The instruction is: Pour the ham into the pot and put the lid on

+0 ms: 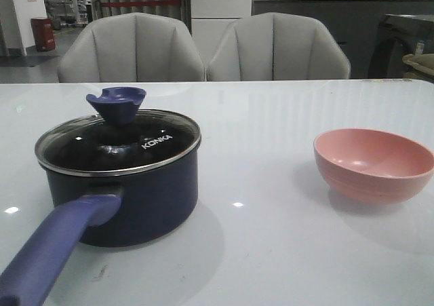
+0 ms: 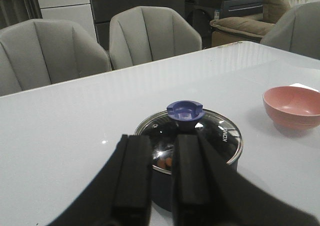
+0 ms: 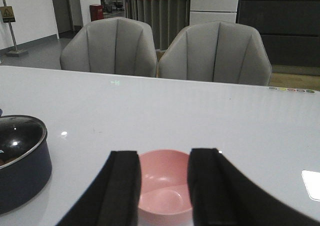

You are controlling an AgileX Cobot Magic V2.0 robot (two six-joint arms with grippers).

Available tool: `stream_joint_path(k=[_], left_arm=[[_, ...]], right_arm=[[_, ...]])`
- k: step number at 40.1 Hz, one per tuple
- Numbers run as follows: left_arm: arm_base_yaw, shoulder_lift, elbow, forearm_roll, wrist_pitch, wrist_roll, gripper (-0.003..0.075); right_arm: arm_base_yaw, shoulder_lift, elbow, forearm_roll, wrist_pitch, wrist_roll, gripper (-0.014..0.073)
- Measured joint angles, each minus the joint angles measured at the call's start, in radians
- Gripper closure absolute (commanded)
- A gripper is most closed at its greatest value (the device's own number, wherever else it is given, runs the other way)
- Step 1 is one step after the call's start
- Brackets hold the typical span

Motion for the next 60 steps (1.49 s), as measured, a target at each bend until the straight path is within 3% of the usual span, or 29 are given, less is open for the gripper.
stream_joint_path(k=[9, 23, 39, 43, 60], left_arm=[[0.0, 0.0, 0.0, 0.0, -0.002, 0.0, 0.0547], [0.0, 0.0, 0.0, 0.0, -0.002, 0.0, 0.0547], [0.0, 0.0, 0.0, 0.0, -0.002, 0.0, 0.055], [0.0, 0.0, 0.0, 0.0, -0.002, 0.0, 0.0611], [0.0, 0.0, 0.0, -0.007, -0.013, 0.0, 0.0607]], right_arm=[[0.0, 0.254, -0.131, 0.022, 0.141, 0.0, 0.0233], [0.0, 0.569, -0.155, 0.025, 0.117, 0.0, 0.0233], [0.0, 0.591, -0.159, 0.027, 0.124, 0.0, 0.0233], [0.0, 0.591, -0.159, 0.027, 0.126, 0.0, 0.0233], [0.0, 0.591, -0.159, 0.027, 0.129, 0.0, 0.0233]])
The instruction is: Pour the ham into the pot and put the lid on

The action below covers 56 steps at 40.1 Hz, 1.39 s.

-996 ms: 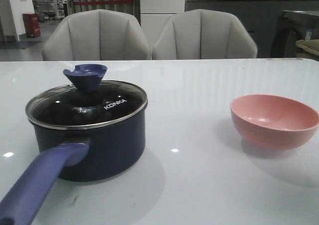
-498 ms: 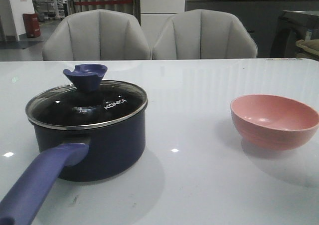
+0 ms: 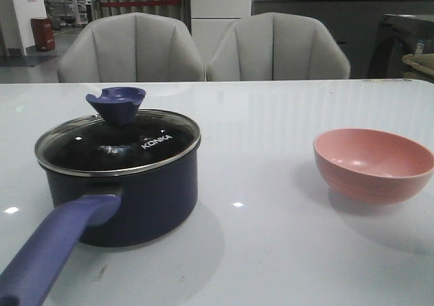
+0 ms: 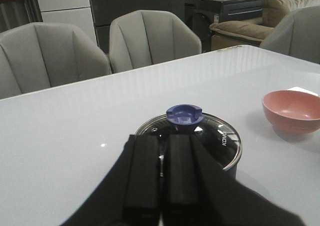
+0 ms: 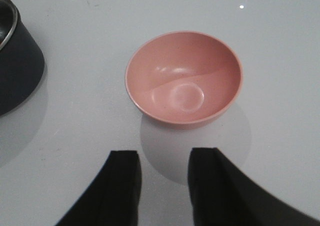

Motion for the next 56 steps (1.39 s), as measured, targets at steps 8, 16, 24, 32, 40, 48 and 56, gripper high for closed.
stream_joint_path(k=[8, 16, 24, 32, 40, 48, 56], left_arm=[[0.0, 0.0, 0.0, -0.007, -0.003, 0.0, 0.0607], [0.0, 0.0, 0.0, -0.007, -0.005, 0.0, 0.0607], [0.0, 0.0, 0.0, -0.007, -0.005, 0.0, 0.0607], [0.0, 0.0, 0.0, -0.007, -0.005, 0.0, 0.0607], [0.0, 0.0, 0.012, -0.007, -0.014, 0.0, 0.0607], [0.075, -0.004, 0.088, -0.009, -0.028, 0.0, 0.0607], [0.277, -0.041, 0.274, -0.007, -0.226, 0.0, 0.0607]], right_arm=[[0.0, 0.0, 0.0, 0.0, 0.006, 0.0, 0.0236], [0.0, 0.0, 0.0, 0.0, 0.007, 0.0, 0.0428], [0.0, 0.0, 0.0, 0.0, 0.008, 0.0, 0.0453], [0.0, 0.0, 0.0, 0.0, 0.012, 0.0, 0.0453], [0.0, 0.0, 0.0, 0.0, 0.012, 0.0, 0.0453], [0.0, 0.0, 0.0, 0.0, 0.012, 0.0, 0.0453], [0.0, 0.0, 0.0, 0.0, 0.012, 0.0, 0.0453]])
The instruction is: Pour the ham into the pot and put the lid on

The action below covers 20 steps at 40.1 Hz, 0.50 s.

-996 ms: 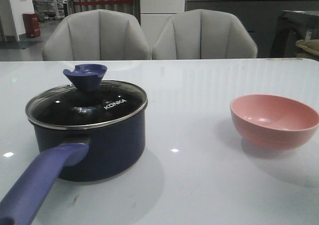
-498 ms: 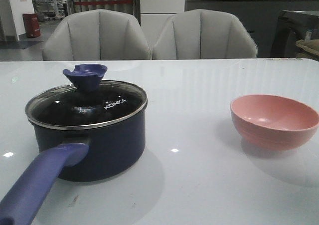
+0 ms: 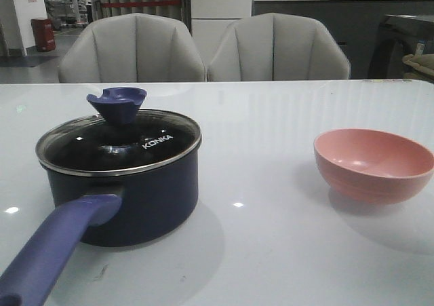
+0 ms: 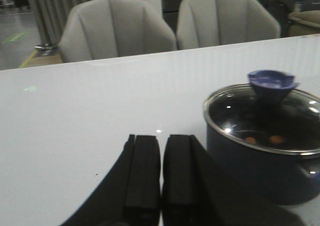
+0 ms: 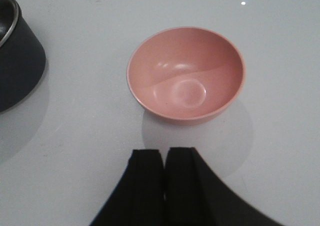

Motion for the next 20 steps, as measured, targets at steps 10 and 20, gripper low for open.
stream_joint_path(k=[10, 20], left_arm=[[0.111, 0.0, 0.05, -0.001, -0.09, 0.0, 0.0607], [0.112, 0.0, 0.05, -0.001, -0.087, 0.0, 0.0607]], right_arm=[[0.0, 0.0, 0.0, 0.0, 0.004, 0.0, 0.0453], [0.0, 0.0, 0.0, 0.0, 0.006, 0.0, 0.0453]])
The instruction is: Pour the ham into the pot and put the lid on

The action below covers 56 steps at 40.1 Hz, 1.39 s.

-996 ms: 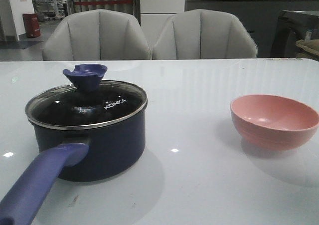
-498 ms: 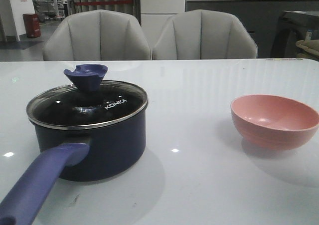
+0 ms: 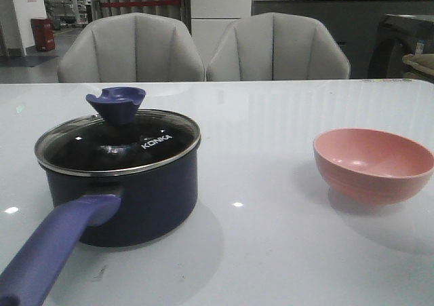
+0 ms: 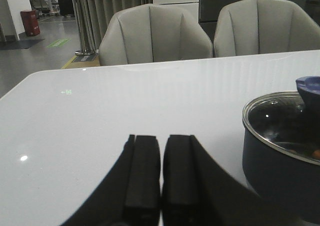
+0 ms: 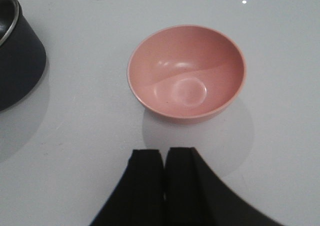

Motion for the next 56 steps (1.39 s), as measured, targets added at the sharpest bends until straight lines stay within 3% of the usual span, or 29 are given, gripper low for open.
stream_joint_path(k=[25, 33, 46, 56], left_arm=[[0.0, 0.0, 0.0, 0.0, 0.0, 0.0, 0.0607], [0.0, 0.0, 0.0, 0.0, 0.0, 0.0, 0.0607], [0.0, 0.0, 0.0, 0.0, 0.001, 0.0, 0.0607], [0.0, 0.0, 0.0, 0.0, 0.003, 0.0, 0.0607]], right_arm=[[0.0, -0.014, 0.0, -0.002, -0.018, 0.0, 0.0453], [0.0, -0.223, 0.041, -0.106, -0.078, 0.026, 0.0453], [0.0, -0.68, 0.255, -0.35, -0.081, 0.278, 0.0453], [-0.012, -0.704, 0.364, -0.34, -0.077, 0.304, 0.0453]])
